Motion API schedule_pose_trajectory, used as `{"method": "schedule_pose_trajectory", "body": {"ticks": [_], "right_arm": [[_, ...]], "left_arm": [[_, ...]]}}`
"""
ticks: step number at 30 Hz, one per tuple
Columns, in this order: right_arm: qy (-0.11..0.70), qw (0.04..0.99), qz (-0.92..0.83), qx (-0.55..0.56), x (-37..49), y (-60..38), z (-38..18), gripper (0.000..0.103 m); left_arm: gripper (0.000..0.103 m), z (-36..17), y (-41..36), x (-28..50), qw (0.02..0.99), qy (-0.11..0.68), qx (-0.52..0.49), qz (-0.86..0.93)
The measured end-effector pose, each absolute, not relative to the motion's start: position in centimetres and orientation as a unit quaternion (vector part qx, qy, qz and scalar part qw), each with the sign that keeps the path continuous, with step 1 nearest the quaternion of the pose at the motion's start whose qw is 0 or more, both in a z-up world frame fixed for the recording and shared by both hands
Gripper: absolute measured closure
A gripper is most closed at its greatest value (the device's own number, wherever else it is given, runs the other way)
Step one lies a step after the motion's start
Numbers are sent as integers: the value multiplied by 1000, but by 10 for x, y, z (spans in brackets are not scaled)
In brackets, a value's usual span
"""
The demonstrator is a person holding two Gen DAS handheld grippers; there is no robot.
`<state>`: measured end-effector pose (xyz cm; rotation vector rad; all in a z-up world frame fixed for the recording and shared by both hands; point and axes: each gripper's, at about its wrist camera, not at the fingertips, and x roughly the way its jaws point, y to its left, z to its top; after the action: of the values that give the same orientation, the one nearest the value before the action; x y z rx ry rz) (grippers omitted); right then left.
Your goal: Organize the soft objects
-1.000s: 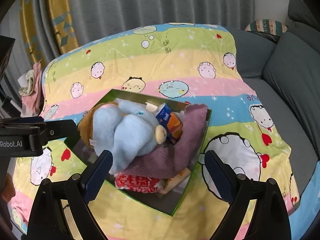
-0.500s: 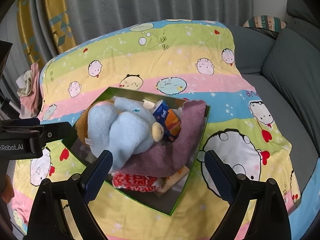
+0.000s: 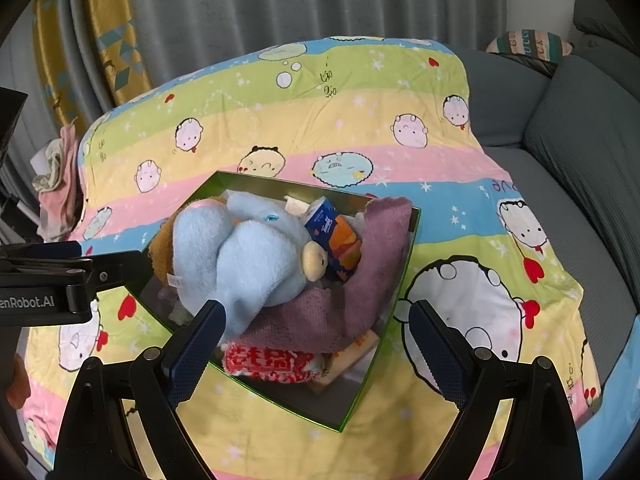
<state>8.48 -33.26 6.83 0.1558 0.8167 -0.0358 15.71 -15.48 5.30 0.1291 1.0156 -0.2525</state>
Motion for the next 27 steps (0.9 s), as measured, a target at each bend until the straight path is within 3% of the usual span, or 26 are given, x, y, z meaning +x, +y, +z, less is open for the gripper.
{"method": "schedule_pose_trajectory", "body": {"ticks": [27], "right_arm": [[399, 914, -16, 70, 86, -332, 64, 10]], "left_arm": [[1, 47, -154, 160, 863, 489, 54, -115]]}}
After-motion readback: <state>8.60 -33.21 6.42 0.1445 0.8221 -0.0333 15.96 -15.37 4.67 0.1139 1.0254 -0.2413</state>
